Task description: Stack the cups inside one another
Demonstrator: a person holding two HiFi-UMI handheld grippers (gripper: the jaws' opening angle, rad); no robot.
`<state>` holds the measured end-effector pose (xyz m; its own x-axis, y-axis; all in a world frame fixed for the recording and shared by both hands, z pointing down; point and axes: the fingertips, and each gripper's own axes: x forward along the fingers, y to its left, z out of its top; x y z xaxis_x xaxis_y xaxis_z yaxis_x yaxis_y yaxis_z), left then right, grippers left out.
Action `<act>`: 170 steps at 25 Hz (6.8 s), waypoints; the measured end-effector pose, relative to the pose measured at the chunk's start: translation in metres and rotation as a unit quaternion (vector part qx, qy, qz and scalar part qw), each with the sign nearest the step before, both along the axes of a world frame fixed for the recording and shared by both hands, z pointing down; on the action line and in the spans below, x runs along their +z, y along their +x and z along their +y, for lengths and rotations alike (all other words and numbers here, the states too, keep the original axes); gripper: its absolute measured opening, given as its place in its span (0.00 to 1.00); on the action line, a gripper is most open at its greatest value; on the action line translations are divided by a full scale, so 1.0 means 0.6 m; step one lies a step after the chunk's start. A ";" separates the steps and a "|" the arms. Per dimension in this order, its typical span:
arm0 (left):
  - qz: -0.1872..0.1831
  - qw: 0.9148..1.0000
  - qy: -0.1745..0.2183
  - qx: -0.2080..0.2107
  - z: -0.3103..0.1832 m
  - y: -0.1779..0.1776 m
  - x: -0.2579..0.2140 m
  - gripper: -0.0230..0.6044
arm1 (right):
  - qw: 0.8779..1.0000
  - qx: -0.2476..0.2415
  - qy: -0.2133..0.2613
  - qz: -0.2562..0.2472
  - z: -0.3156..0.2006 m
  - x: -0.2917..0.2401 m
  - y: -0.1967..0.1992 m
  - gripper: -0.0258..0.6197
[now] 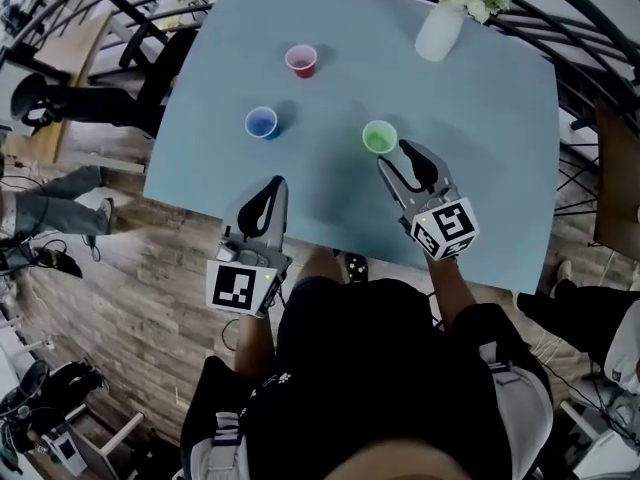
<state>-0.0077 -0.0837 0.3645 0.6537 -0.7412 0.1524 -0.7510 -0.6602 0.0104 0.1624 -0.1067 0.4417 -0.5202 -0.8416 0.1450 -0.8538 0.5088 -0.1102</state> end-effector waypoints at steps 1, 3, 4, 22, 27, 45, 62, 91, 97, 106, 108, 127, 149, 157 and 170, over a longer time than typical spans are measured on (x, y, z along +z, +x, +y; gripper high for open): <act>-0.001 1.000 -0.002 -0.001 -0.007 -0.002 0.002 0.02 | 1.000 0.002 -0.005 0.003 -0.007 0.006 0.001 0.35; -0.002 1.000 -0.006 -0.003 -0.022 -0.007 0.005 0.02 | 1.000 0.004 -0.015 0.008 -0.021 0.019 0.000 0.38; -0.003 1.000 -0.008 -0.004 -0.030 -0.010 0.008 0.02 | 1.000 0.005 -0.019 0.012 -0.029 0.026 -0.001 0.38; -0.018 0.999 -0.028 -0.014 -0.084 -0.050 0.042 0.02 | 0.991 0.016 -0.089 0.101 -0.098 0.164 -0.003 0.57; -0.022 0.999 -0.034 -0.019 -0.087 -0.057 0.047 0.02 | 0.989 0.024 -0.098 0.111 -0.106 0.184 0.003 0.57; -0.015 0.999 -0.029 -0.038 -0.087 -0.092 0.043 0.02 | 0.989 0.010 -0.088 0.116 -0.112 0.161 -0.017 0.56; 0.009 0.997 -0.019 -0.076 -0.107 -0.140 0.036 0.02 | 0.992 -0.074 -0.031 0.098 -0.166 0.055 -0.135 0.56; 0.010 0.991 -0.032 -0.129 -0.144 -0.224 0.055 0.02 | 0.976 -0.207 -0.002 0.067 -0.238 0.029 -0.354 0.56; 0.004 0.990 -0.032 -0.139 -0.149 -0.244 0.057 0.02 | 0.974 -0.215 -0.013 0.069 -0.247 0.051 -0.376 0.56; 0.001 0.989 -0.035 -0.144 -0.155 -0.260 0.061 0.02 | 0.972 -0.225 -0.027 0.069 -0.253 0.073 -0.396 0.56; 0.001 0.989 -0.036 -0.144 -0.158 -0.260 0.061 0.02 | 0.971 -0.225 -0.030 0.069 -0.255 0.077 -0.397 0.56; 0.000 0.988 -0.046 -0.146 -0.171 -0.269 0.073 0.02 | 0.962 -0.237 -0.078 0.115 -0.262 0.165 -0.411 0.56; 0.002 0.993 -0.048 -0.111 -0.200 -0.244 0.072 0.02 | 0.977 -0.202 -0.059 0.039 -0.261 0.091 -0.375 0.48; 0.012 0.998 -0.037 -0.057 -0.233 -0.187 0.057 0.02 | 0.991 -0.133 -0.032 0.005 -0.250 0.035 -0.295 0.28; 0.013 0.999 -0.031 0.010 -0.277 -0.101 0.051 0.02 | 0.999 -0.046 -0.021 0.005 -0.273 0.011 -0.179 0.28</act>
